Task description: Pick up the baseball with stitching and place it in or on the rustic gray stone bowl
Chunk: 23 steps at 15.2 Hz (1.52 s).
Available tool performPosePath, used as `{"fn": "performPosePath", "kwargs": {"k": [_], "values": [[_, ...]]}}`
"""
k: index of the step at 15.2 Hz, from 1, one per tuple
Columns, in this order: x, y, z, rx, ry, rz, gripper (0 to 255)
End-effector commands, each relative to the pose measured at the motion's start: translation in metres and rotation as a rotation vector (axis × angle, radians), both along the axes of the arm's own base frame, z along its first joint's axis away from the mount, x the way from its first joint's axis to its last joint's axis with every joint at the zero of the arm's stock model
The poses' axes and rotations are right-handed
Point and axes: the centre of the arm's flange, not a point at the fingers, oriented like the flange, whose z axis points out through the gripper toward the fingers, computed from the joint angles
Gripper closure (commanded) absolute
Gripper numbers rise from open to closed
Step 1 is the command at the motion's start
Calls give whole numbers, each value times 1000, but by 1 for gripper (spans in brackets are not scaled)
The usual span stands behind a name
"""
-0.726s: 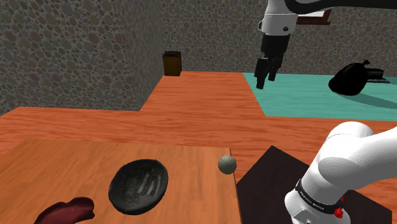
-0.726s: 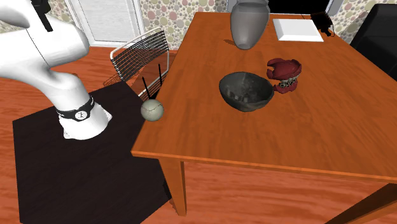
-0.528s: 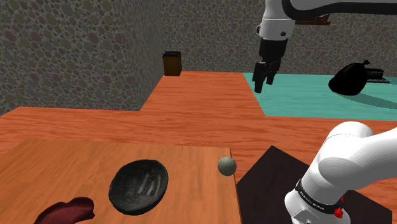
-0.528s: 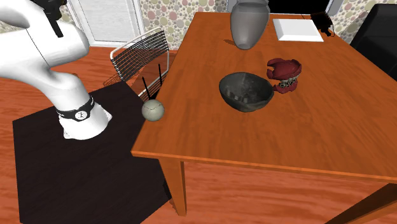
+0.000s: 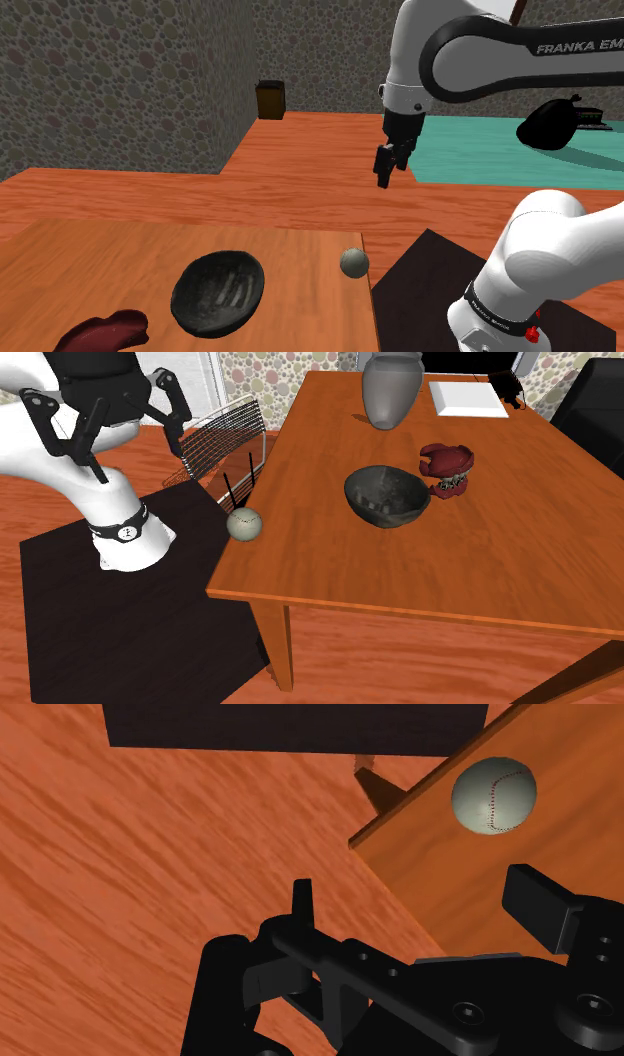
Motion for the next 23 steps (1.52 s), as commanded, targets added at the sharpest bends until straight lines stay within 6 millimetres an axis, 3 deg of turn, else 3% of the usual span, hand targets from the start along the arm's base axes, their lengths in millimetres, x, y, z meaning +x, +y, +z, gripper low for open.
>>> {"fn": "performPosePath", "kwargs": {"k": [1,13,20,23], "values": [[0,17,-22,0,-5,11,0],[-5,114,-140,-1,-27,83,0],[-5,113,-177,-1,-27,83,0],[-5,113,-180,-1,-27,83,0]]}}
